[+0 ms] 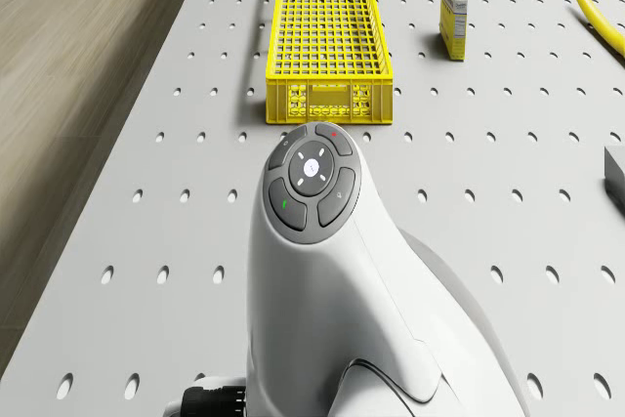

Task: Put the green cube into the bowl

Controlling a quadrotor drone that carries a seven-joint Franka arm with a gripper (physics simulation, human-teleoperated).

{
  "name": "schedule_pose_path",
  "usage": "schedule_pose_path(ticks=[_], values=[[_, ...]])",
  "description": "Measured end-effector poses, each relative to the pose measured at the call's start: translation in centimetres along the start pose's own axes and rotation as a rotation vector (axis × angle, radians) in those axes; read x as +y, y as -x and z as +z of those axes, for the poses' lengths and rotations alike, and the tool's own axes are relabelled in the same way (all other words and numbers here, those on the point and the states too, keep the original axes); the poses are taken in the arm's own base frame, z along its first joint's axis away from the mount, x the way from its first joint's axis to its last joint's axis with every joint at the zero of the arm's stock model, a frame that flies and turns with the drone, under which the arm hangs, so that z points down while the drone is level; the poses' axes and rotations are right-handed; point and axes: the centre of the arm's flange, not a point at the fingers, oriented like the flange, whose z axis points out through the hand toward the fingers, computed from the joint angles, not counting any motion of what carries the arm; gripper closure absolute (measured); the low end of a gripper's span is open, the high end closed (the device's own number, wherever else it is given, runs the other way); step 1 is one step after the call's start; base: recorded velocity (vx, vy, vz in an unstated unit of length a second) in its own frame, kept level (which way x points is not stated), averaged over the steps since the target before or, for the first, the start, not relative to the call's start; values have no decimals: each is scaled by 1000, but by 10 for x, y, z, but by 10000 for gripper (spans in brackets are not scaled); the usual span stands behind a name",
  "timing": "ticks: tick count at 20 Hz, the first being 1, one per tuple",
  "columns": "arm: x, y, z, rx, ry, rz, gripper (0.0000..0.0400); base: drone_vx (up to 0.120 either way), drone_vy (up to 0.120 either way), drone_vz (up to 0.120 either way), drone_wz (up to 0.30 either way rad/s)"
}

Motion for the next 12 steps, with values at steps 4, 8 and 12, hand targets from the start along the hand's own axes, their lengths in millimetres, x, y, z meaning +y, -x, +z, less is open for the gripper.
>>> schedule_pose_path(ticks=[4,8,12], values=[[0,0,3,1,0,0,0,0,0,-120,0],[0,0,16,1,1,0,0,0,0,-120,0],[0,0,27,1,1,0,0,0,0,0,0]])
